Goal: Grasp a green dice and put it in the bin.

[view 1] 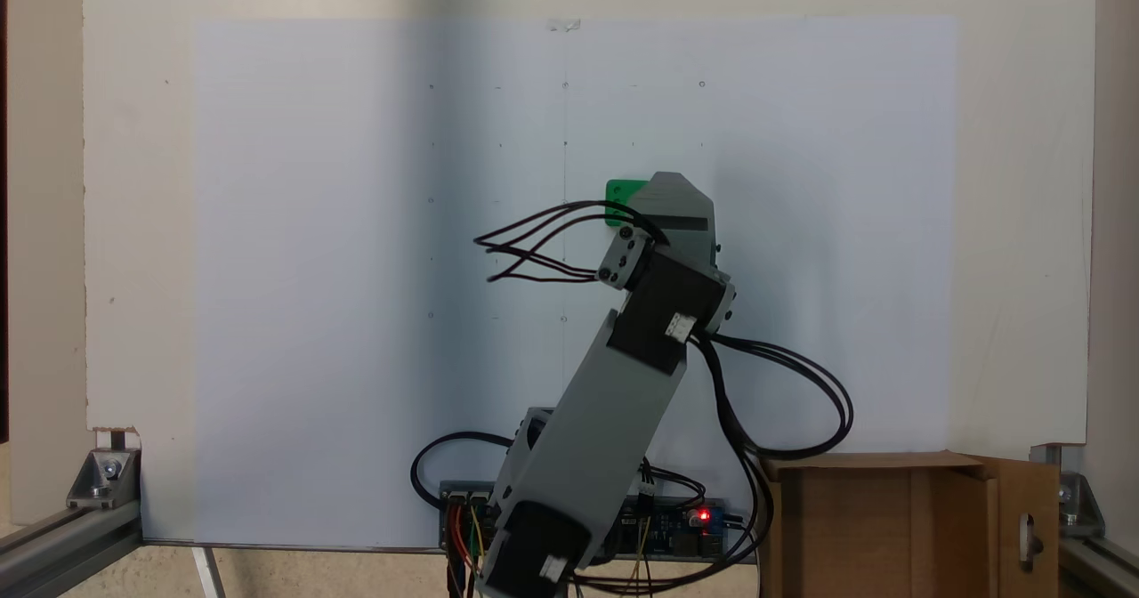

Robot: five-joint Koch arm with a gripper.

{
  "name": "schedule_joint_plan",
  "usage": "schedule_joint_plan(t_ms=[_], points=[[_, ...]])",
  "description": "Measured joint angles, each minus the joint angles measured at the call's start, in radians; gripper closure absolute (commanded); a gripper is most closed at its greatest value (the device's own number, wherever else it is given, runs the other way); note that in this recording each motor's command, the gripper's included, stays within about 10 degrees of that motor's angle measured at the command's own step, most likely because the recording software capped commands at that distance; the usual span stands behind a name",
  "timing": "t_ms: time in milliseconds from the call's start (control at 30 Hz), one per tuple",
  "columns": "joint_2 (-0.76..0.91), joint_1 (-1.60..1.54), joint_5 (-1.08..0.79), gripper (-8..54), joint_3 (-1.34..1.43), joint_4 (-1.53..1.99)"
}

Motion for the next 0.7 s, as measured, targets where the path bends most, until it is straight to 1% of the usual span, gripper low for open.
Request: schedule_joint_plan(t_ms=[133, 367, 700], points=[[-0.008, -0.018, -0.006, -1.7, -0.005, 0.000], [-0.077, -0.072, -0.006, -1.6, -0.012, 0.000], [-0.114, -0.094, -0.005, -1.7, -0.015, 0.000]])
